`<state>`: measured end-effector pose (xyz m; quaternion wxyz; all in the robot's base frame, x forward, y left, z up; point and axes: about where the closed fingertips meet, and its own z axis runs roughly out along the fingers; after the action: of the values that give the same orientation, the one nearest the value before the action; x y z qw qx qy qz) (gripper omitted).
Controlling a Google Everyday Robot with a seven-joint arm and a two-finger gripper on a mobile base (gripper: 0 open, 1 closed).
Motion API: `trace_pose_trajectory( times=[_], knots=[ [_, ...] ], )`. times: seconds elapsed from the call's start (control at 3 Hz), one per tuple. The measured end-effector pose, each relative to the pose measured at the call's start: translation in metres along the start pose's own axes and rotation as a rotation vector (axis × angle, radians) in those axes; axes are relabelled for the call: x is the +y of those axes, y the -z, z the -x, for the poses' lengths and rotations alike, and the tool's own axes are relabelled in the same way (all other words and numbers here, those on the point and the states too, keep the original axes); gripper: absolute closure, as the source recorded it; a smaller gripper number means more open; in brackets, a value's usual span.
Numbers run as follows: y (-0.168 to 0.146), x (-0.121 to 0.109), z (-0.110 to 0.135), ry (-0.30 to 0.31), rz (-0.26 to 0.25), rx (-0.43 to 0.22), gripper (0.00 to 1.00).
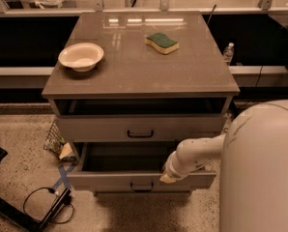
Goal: Open middle drawer
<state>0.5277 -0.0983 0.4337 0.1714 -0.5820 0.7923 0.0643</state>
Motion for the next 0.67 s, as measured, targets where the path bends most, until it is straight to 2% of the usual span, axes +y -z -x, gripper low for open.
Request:
trace_pose_trajectory(
  times=[0.67],
  knots=[
    [-0.0012,0.002,0.0001,-0.006,0.011,0.0,1.0]
  ],
)
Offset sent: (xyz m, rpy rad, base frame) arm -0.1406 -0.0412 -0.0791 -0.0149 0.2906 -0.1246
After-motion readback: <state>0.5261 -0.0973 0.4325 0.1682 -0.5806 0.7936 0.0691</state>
